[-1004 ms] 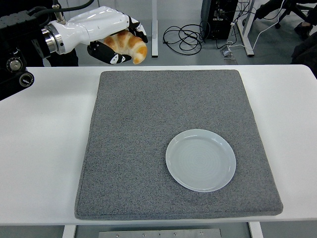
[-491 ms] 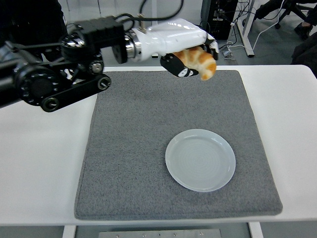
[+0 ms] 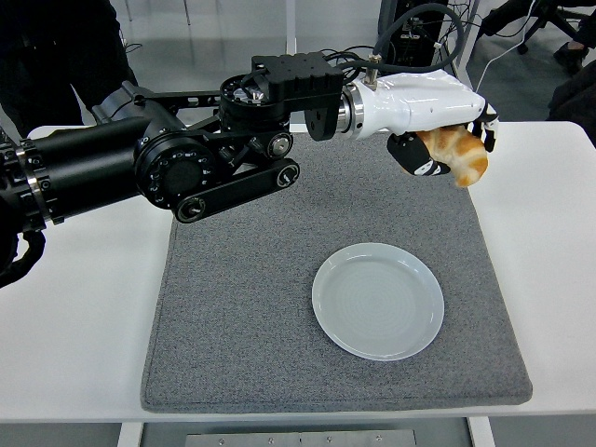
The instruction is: Place the bread on the plate
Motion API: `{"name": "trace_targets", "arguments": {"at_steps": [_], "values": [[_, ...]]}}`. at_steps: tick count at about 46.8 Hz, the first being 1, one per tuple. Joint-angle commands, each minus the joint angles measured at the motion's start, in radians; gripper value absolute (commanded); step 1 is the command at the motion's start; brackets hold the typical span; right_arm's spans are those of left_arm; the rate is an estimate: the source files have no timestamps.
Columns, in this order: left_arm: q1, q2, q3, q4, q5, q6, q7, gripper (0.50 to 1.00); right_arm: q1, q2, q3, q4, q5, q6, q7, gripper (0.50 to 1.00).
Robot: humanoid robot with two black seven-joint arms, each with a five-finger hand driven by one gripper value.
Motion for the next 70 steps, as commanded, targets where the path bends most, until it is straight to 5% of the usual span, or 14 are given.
{"name": "trace_targets", "arguments": {"at_steps": [1, 45, 70], "values": [[0.002, 0.000, 0.015, -0.003, 0.000, -0.002, -0.007, 0.500, 0.000, 0.000, 0.000, -0.001, 0.000, 0.000, 0.000, 1.000], [0.164, 0.000, 0.193, -0.020, -0.017, -0.030, -0.067, 0.500, 0.000, 0.000, 0.000, 0.000, 0.000, 0.000, 0.000, 1.000], [0.194, 0.000, 0.268, -0.055, 0.086, 0.093, -0.065, 0.500, 0.000, 0.000, 0.000, 0.000, 0.000, 0.000, 0.000, 1.000]]}}
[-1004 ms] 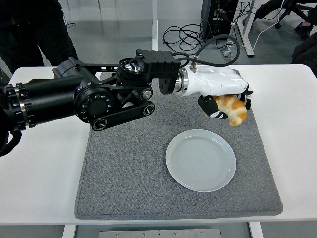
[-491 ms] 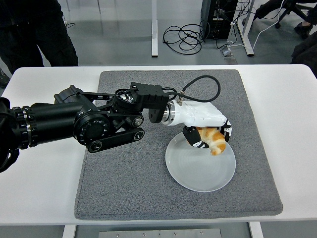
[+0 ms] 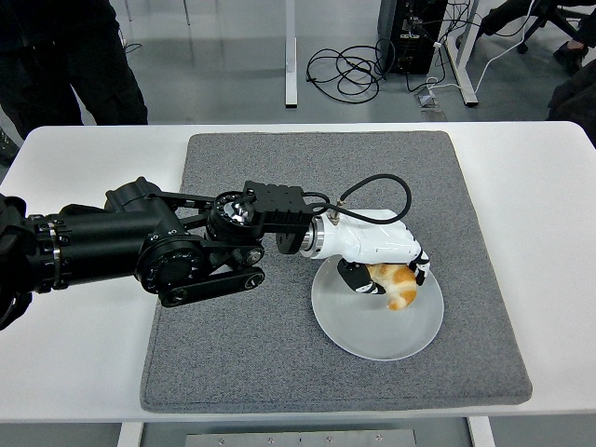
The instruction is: Place the bread on the plate
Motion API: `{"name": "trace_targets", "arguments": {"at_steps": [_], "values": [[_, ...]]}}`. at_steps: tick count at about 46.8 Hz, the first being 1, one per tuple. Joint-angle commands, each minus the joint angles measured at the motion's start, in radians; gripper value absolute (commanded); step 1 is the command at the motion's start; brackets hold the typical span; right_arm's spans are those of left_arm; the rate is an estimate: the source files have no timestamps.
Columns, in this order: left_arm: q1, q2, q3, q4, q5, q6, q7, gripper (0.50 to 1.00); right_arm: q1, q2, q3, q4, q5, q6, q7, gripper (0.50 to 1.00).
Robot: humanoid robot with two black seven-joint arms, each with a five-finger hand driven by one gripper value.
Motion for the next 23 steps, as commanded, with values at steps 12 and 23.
{"name": "trace_targets", "arguments": {"at_steps": [12, 23], "values": [[0.025, 0.000, 0.029, 0.000, 0.017, 0.002, 0.000, 0.500, 0.000, 0.000, 0.000, 0.000, 0.000, 0.000, 0.000, 1.000], [0.031, 0.000, 0.039, 0.000, 0.021, 0.002, 0.000, 0.500, 0.000, 0.000, 0.000, 0.000, 0.000, 0.000, 0.000, 1.000]]}}
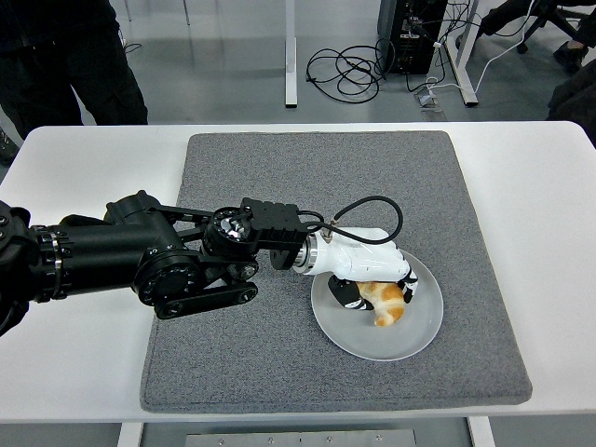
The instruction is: Place the bread on the plate
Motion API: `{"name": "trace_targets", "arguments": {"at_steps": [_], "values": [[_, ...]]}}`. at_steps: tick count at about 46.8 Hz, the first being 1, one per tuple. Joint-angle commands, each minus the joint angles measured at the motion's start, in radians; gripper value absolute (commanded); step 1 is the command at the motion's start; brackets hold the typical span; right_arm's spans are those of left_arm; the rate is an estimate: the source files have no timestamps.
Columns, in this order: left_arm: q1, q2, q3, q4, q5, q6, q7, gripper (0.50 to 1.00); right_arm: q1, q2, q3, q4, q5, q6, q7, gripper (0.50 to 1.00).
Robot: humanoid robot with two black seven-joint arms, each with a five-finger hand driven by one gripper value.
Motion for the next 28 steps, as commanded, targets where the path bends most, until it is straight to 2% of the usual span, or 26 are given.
{"name": "trace_targets", "arguments": {"at_steps": [1, 17, 18, 19, 20, 22, 24, 28], "values": [[0.001, 0.000, 0.002, 0.001, 0.000, 0.000, 0.000, 0.500, 0.000, 0.000, 0.000, -0.001, 0.000, 0.000, 0.000, 1.000], [0.015, 0.000, 0.000, 0.000, 0.015, 0.001, 0.006, 0.500, 0.000, 0.000, 0.000, 0.001, 0.000, 0.000, 0.000, 1.000], [0.014, 0.000, 0.000, 0.000, 0.012, 0.001, 0.006, 0.621, 0.000, 0.000, 0.000, 0.001, 0.000, 0.000, 0.000, 1.000], [0.014, 0.000, 0.000, 0.000, 0.011, 0.001, 0.006, 0.774, 0.000, 0.000, 0.000, 0.001, 0.000, 0.000, 0.000, 1.000], [0.014, 0.000, -0.001, 0.000, 0.008, 0.001, 0.006, 0.852, 0.000, 0.000, 0.000, 0.001, 0.000, 0.000, 0.000, 1.000], [0.009, 0.000, -0.001, 0.000, 0.005, 0.000, 0.005, 0.892, 0.000, 0.000, 0.000, -0.001, 0.000, 0.000, 0.000, 1.000], [0.005, 0.000, -0.003, -0.002, 0.003, -0.002, 0.003, 0.958, 0.000, 0.000, 0.000, -0.001, 0.000, 0.000, 0.000, 1.000], [0.000, 0.000, -0.006, -0.003, 0.000, -0.005, 0.002, 0.972, 0.000, 0.000, 0.000, -0.001, 0.000, 0.000, 0.000, 1.000]]}}
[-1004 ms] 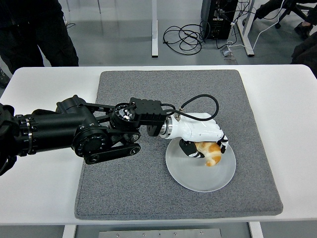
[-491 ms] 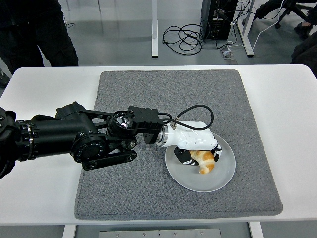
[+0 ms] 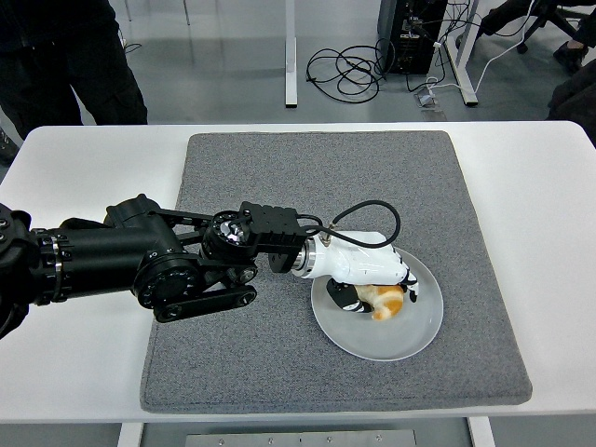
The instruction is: Place the bread on the plate
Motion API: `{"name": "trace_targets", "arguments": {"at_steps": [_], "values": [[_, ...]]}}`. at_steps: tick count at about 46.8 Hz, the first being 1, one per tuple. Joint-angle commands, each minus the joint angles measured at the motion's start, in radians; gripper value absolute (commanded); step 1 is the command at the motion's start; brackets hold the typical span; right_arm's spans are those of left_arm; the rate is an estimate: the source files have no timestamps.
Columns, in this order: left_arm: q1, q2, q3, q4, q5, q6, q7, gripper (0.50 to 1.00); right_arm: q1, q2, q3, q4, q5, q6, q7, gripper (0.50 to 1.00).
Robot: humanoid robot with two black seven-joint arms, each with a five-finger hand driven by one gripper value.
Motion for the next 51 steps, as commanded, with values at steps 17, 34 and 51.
{"name": "trace_targets", "arguments": {"at_steps": [17, 34, 51], "values": [[-0.165, 0.000, -0.061, -0.087, -0.189, -0.044, -0.003, 0.974, 0.000, 0.000, 0.000, 0.001, 0.000, 0.000, 0.000, 1.000], [-0.246, 0.018, -0.231, -0.084, -0.447, -0.084, 0.000, 0.975, 0.000, 0.000, 0.000, -0.001, 0.000, 0.000, 0.000, 1.000], [-0.120, 0.123, -0.400, -0.001, -0.887, -0.002, 0.080, 0.975, 0.000, 0.000, 0.000, 0.001, 0.000, 0.000, 0.000, 1.000]]}}
